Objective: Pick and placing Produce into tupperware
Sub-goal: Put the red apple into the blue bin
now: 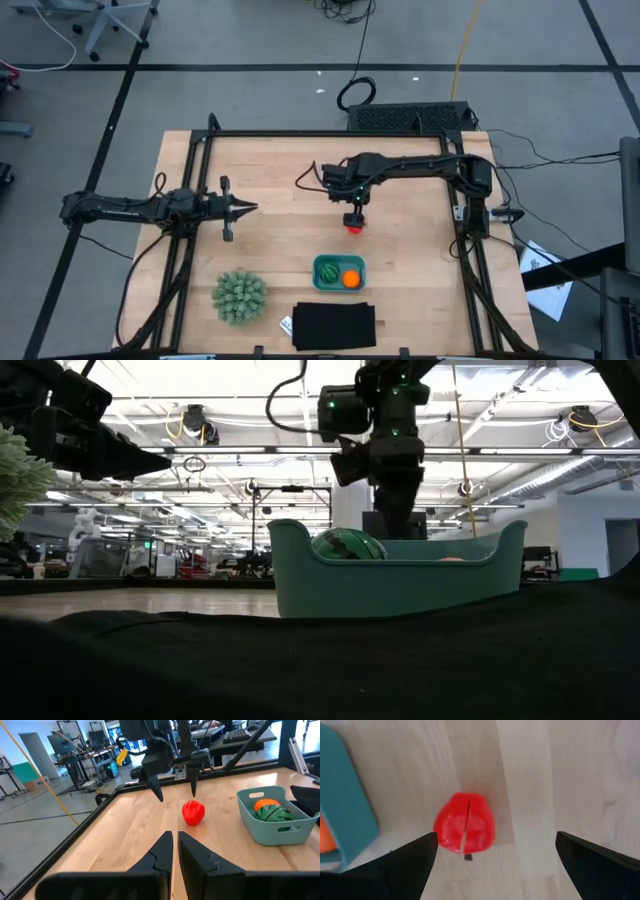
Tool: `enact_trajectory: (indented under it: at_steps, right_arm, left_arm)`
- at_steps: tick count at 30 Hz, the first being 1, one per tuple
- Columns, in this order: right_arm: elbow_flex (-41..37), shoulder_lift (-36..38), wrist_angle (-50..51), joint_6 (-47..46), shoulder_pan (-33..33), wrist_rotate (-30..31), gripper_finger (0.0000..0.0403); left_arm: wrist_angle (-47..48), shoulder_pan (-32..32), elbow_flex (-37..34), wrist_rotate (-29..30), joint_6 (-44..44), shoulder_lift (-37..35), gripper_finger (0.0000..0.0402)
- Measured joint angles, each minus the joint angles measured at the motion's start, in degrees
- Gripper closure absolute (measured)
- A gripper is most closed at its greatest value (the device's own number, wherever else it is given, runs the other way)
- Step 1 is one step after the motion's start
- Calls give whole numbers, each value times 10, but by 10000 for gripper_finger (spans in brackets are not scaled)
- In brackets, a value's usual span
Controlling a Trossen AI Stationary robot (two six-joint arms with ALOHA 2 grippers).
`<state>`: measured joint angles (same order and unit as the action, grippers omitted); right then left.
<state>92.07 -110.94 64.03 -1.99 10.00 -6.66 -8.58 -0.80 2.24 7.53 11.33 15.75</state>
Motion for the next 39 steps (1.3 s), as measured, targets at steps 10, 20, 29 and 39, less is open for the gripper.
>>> enact_trajectory:
  at_steps: [10,20,29,39]
  right_arm:
    - [-44,0,-40,15,2,-40,5]
    - [-81,0,-65,7,2,-42,5]
    - [-124,0,-117,-2,2,-42,5]
    - [-138,0,-148,42,0,-40,9]
  left_arm:
    - [0,0,0,0,1,0,369]
    - [0,0,0,0,2,0,369]
    - [0,0,0,0,2,0,369]
    - [0,0,0,0,2,0,369]
